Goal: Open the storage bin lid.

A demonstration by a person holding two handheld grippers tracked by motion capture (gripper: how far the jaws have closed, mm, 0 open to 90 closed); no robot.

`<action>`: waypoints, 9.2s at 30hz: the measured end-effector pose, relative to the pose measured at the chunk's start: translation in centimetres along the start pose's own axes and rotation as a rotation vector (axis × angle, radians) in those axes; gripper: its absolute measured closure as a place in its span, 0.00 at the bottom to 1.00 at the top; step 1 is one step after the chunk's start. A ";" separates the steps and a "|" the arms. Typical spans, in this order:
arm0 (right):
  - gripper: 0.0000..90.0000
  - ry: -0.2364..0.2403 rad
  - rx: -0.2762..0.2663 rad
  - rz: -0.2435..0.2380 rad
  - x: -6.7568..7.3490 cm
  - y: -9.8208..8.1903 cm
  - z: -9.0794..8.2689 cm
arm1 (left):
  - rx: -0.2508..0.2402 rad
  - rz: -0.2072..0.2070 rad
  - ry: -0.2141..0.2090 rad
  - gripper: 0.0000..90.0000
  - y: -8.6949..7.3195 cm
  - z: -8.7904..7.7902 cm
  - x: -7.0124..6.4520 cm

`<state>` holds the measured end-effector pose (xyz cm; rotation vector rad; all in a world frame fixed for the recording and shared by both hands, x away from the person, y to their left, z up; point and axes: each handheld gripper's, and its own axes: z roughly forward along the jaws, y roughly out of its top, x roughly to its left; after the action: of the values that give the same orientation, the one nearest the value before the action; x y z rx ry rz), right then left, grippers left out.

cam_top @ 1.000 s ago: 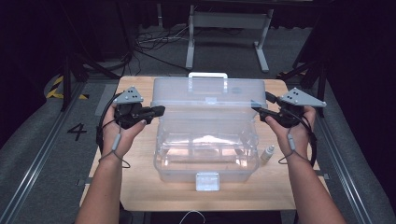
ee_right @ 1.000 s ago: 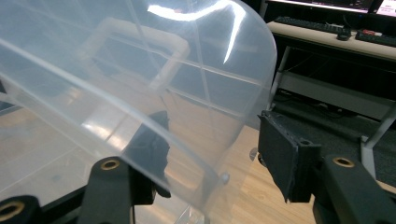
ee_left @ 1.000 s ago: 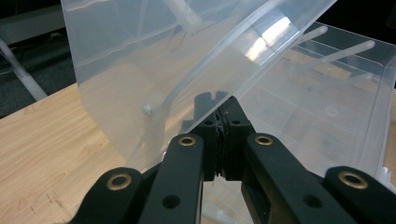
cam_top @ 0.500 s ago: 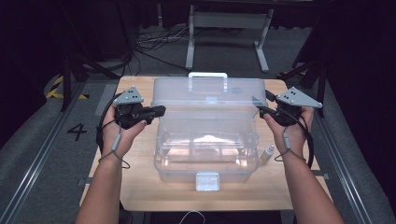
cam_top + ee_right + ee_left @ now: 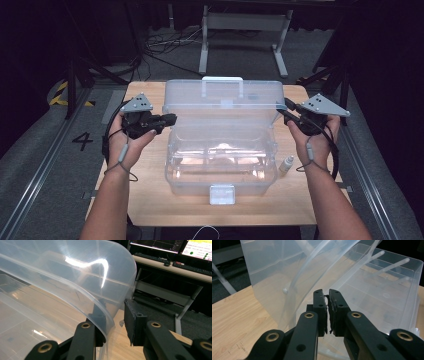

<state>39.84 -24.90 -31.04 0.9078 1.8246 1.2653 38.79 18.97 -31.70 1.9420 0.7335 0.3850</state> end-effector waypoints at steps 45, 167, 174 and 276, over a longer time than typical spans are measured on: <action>0.78 -0.032 -0.022 0.007 -1.5 2.0 3.3 | 0.090 -0.089 -0.011 0.91 -5.6 -4.9 -0.7; 0.92 -0.052 -0.044 0.031 -5.3 0.4 12.4 | 0.397 0.164 -0.432 0.88 -9.7 4.2 -5.5; 0.93 -0.042 -0.044 0.043 -5.8 -0.3 13.2 | 0.398 0.156 -0.435 0.88 -9.7 4.2 -5.5; 0.92 0.048 0.120 0.139 -8.3 -5.3 20.1 | 0.365 0.134 -0.464 0.87 -10.0 4.4 -5.2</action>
<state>60.43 -24.58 -39.78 1.0950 1.9199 1.2822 33.96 15.89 -42.36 2.3154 0.3861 -0.1356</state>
